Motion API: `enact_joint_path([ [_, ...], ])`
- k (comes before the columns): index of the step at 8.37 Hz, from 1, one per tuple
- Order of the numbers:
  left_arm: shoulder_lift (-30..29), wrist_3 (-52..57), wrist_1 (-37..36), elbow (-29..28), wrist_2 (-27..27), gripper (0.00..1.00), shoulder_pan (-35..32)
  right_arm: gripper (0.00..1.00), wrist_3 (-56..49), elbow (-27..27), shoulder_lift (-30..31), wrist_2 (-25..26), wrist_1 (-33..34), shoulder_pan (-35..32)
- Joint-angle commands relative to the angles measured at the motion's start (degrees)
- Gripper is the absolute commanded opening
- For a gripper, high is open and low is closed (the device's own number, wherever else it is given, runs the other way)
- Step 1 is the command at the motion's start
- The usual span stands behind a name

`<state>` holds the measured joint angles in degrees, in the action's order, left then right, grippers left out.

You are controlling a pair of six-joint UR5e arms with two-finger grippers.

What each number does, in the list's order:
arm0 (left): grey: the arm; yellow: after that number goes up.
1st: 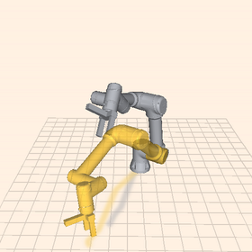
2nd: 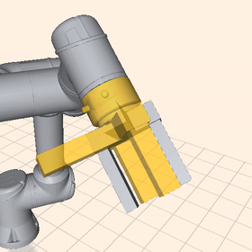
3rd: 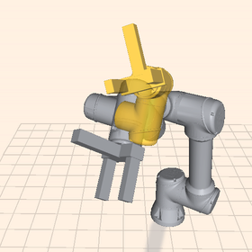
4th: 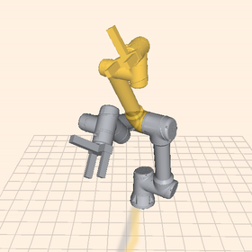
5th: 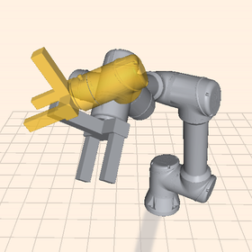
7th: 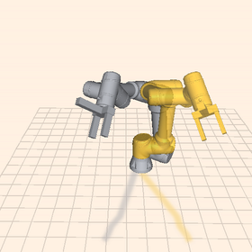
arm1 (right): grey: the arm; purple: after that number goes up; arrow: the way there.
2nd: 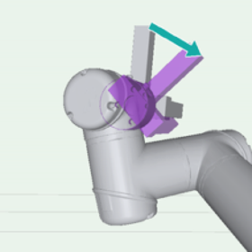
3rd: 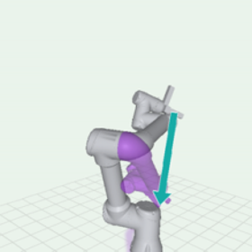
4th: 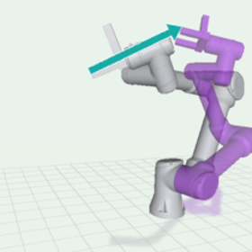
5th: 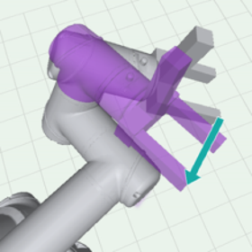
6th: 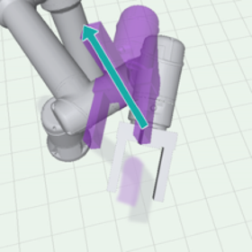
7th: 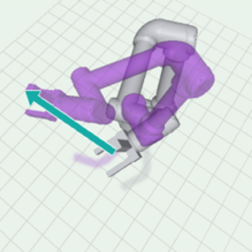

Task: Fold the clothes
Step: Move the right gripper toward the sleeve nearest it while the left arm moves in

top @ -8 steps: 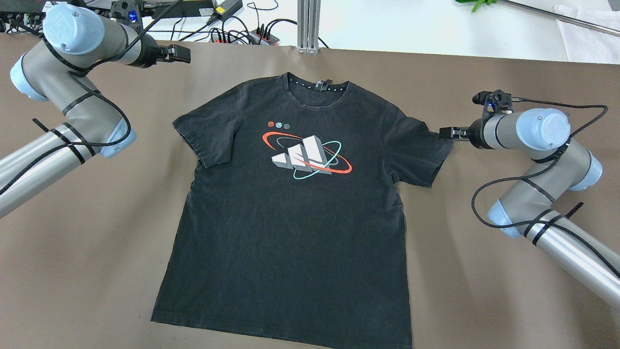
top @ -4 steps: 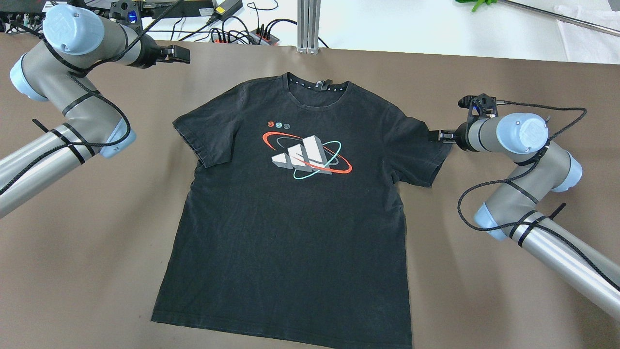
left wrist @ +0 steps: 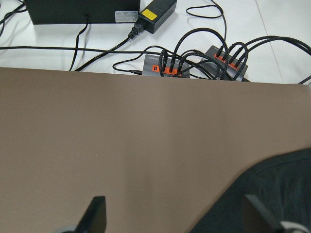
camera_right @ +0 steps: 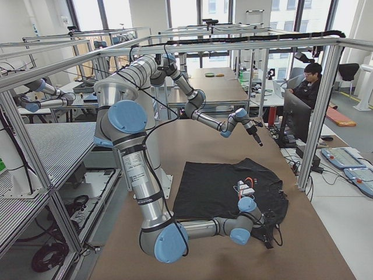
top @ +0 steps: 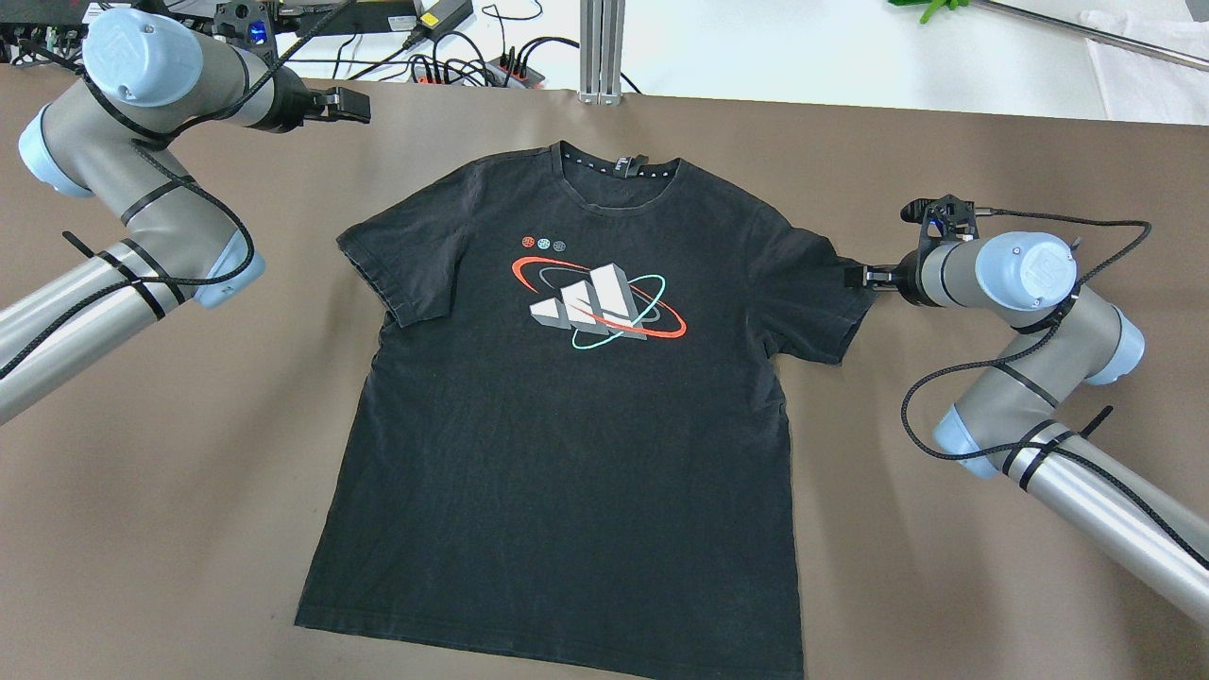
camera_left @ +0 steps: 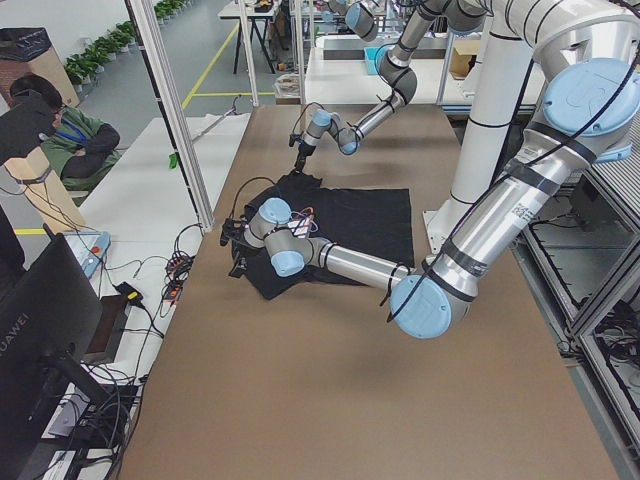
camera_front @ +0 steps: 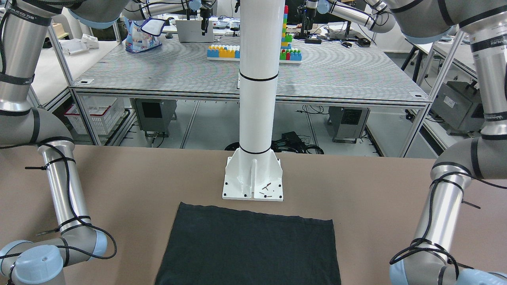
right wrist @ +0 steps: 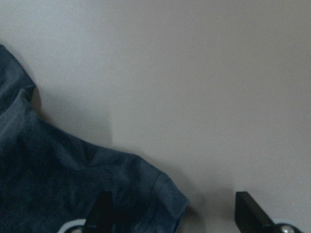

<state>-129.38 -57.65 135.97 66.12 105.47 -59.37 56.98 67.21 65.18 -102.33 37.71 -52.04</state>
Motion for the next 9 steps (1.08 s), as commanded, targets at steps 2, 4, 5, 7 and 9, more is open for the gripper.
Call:
enact_joint_path([
  [2, 0.00, 0.00, 0.00, 0.06, 0.00, 1.00, -0.04, 0.00, 0.24, 0.55, 0.21, -0.06, -0.09, 0.01],
  [4, 0.00, 0.09, 0.00, 0.15, 0.00, 1.00, -0.04, 0.00, 0.50, 1.70, -0.05, -0.15, -0.09, 0.01],
  [5, 0.00, 0.09, 0.00, 0.15, 0.00, 1.00, -0.04, 0.00, 0.50, 2.40, -0.05, -0.24, -0.09, 0.01],
  [7, 0.00, 0.00, 0.00, 0.41, 0.00, 1.00, -0.04, 0.00, 0.85, 5.55, 0.21, -2.68, 0.17, -0.08],
  [9, 0.00, -0.09, 0.00, 0.59, 0.00, 1.00, -0.13, 0.00, 1.03, 10.28, 0.04, -3.92, 0.87, -0.08],
])
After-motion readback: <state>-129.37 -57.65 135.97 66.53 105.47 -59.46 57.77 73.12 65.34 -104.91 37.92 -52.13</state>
